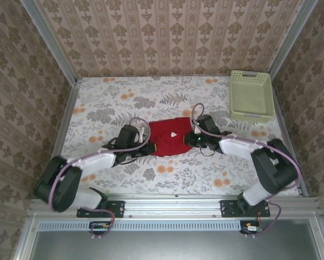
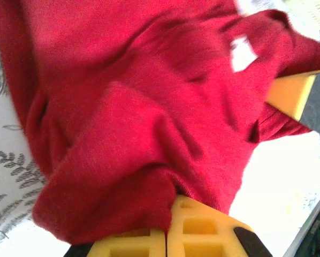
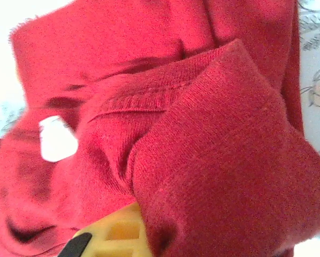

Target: Fold the inside-out t-shirt

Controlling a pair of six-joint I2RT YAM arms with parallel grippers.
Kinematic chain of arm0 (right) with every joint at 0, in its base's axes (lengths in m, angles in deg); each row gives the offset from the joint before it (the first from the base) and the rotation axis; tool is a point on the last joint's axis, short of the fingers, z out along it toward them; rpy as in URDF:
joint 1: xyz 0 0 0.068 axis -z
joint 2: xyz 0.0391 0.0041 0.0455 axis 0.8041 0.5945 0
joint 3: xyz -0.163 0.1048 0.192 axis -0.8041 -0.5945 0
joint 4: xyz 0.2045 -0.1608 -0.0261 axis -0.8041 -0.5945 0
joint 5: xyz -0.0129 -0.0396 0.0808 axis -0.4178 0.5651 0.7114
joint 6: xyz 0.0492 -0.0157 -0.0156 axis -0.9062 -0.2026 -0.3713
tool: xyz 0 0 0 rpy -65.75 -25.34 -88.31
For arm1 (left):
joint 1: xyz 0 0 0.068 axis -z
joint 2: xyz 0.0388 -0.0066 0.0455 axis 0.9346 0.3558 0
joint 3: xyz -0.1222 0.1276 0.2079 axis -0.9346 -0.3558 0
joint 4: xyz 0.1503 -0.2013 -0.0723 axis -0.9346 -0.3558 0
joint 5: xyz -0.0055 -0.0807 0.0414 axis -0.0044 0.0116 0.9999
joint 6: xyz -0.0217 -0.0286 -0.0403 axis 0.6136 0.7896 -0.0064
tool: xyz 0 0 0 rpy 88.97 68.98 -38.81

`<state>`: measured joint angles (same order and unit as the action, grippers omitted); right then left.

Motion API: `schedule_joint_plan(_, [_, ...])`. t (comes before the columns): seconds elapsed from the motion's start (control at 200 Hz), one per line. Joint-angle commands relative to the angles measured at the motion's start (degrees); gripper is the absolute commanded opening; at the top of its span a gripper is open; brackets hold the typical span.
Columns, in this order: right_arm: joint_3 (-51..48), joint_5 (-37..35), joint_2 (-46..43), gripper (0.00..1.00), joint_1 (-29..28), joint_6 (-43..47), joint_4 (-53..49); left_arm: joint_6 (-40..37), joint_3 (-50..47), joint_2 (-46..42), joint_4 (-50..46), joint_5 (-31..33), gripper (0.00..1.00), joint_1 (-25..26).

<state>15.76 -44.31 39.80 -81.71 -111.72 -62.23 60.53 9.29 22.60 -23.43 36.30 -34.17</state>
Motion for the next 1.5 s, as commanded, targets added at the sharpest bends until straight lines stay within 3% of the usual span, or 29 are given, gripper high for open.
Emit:
schedule_joint_plan(0.0, [0.47,-4.59,-8.17,0.0,-1.48,1.07,2.44,-1.56,2.32,-7.19,0.7,8.57,0.0,0.8])
schedule_joint_plan(0.175, [5.71,-8.55,-7.15,0.0,-0.64,4.95,-0.34,-6.54,10.69,-2.34,-2.47,10.44,0.0,-1.13])
schedule_joint_plan(0.425, [15.21,-8.52,7.81,0.0,2.21,7.45,-0.71,-7.9,17.68,11.43,0.6,12.93,0.0,-5.67])
schedule_joint_plan(0.73, [19.81,-11.31,17.92,0.0,5.21,9.39,-1.7,-8.3,23.02,25.22,2.19,12.09,0.0,-8.53])
schedule_joint_plan(0.91, [22.3,-11.68,21.03,0.0,5.52,9.17,-4.4,-7.87,25.74,30.3,0.06,9.84,0.1,-11.49])
schedule_joint_plan(1.015, [23.73,-13.36,20.4,0.19,5.68,9.25,-7.87,-7.26,27.9,30.66,-5.39,9.99,0.23,-12.27])
schedule_joint_plan(1.13, [23.69,-15.76,16.83,0.49,6.07,10.53,-10.8,-6.77,27.9,26.39,-10.28,10.96,0.42,-13.56])
schedule_joint_plan(1.22, [24.04,-14.6,14.65,0.65,6.99,11.65,-11.98,-8.48,28.99,23.22,-13.46,11.43,0.55,-14.1])
schedule_joint_plan(1.275, [24.59,-12.22,14.64,0.71,8.05,11.4,-12.12,-9.21,30.22,22.9,-13.98,9.92,0.62,-14.3])
schedule_joint_plan(1.495, [31.33,-4.15,21.8,0.81,10.33,7.88,-12.63,-9.31,39.83,31.85,-16.62,3.61,0.71,-14.24])
